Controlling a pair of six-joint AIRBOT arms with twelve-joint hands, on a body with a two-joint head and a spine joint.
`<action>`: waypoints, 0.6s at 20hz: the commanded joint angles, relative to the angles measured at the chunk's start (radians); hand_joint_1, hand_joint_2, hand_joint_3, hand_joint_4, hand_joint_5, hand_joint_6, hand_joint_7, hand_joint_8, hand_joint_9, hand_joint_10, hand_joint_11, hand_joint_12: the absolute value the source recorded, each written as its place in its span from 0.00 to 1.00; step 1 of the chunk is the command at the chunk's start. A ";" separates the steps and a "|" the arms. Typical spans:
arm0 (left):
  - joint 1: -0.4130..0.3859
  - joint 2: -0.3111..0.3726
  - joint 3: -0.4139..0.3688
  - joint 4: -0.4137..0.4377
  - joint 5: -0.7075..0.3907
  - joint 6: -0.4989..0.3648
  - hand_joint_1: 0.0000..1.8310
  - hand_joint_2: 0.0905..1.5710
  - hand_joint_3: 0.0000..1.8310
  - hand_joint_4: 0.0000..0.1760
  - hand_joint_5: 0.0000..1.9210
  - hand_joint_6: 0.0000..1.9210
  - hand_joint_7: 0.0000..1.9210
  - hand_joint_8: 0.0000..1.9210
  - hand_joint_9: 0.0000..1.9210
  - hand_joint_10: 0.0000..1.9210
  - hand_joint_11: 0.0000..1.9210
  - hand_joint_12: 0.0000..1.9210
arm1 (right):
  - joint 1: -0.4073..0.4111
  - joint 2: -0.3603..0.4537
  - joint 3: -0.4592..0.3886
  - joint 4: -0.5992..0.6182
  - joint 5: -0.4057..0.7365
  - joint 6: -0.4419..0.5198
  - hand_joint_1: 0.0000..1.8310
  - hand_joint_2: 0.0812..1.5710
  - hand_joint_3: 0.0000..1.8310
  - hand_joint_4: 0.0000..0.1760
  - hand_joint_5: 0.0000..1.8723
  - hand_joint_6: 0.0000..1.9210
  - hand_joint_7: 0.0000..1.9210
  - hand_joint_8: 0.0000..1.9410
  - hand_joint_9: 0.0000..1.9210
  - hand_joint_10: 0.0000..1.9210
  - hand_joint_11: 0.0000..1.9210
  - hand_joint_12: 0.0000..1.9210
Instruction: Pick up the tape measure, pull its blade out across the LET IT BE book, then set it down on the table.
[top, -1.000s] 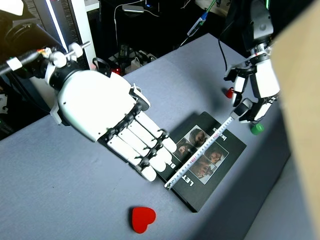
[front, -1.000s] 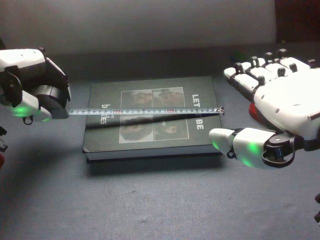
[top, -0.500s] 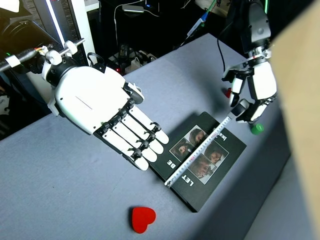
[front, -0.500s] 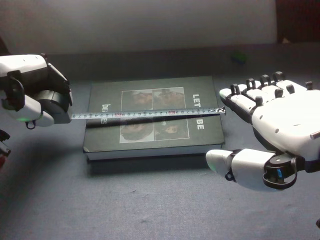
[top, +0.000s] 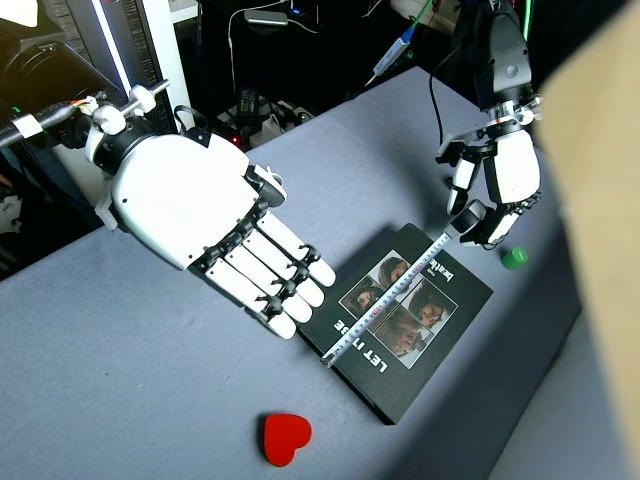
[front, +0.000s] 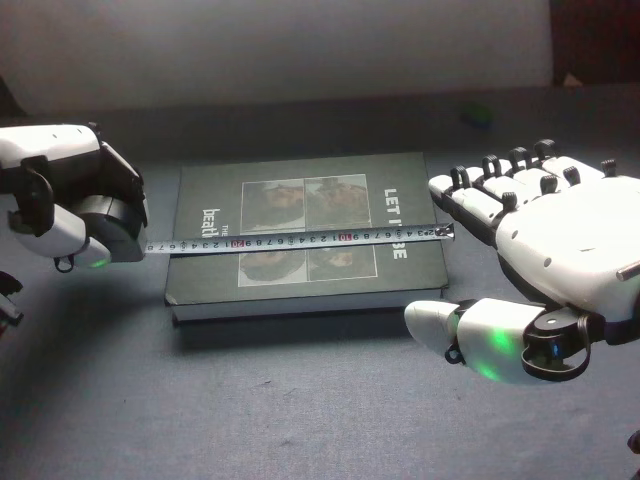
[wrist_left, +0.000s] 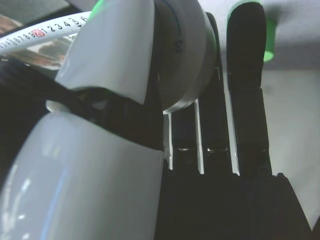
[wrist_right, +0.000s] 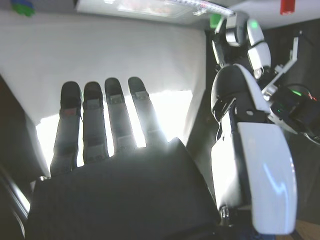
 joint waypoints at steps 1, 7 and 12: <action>-0.003 -0.004 0.010 0.001 -0.044 -0.004 0.75 0.72 0.00 0.00 0.44 0.49 0.44 0.63 0.47 0.69 0.47 0.62 | -0.001 0.001 -0.003 -0.092 -0.030 0.003 0.00 0.75 0.00 0.11 0.00 0.00 0.01 0.00 0.02 0.00 0.00 0.17; 0.002 -0.005 0.014 0.001 -0.044 -0.005 0.75 0.72 0.00 0.00 0.43 0.50 0.44 0.63 0.47 0.70 0.47 0.62 | -0.003 0.001 -0.003 -0.096 -0.028 0.003 0.00 0.75 0.00 0.11 0.01 0.00 0.02 0.00 0.03 0.00 0.00 0.22; 0.008 -0.005 0.013 0.001 -0.044 -0.007 0.75 0.72 0.00 0.00 0.44 0.49 0.44 0.63 0.47 0.70 0.47 0.62 | -0.007 0.001 -0.003 -0.103 -0.027 0.003 0.00 0.75 0.00 0.12 0.01 0.00 0.01 0.00 0.02 0.00 0.00 0.19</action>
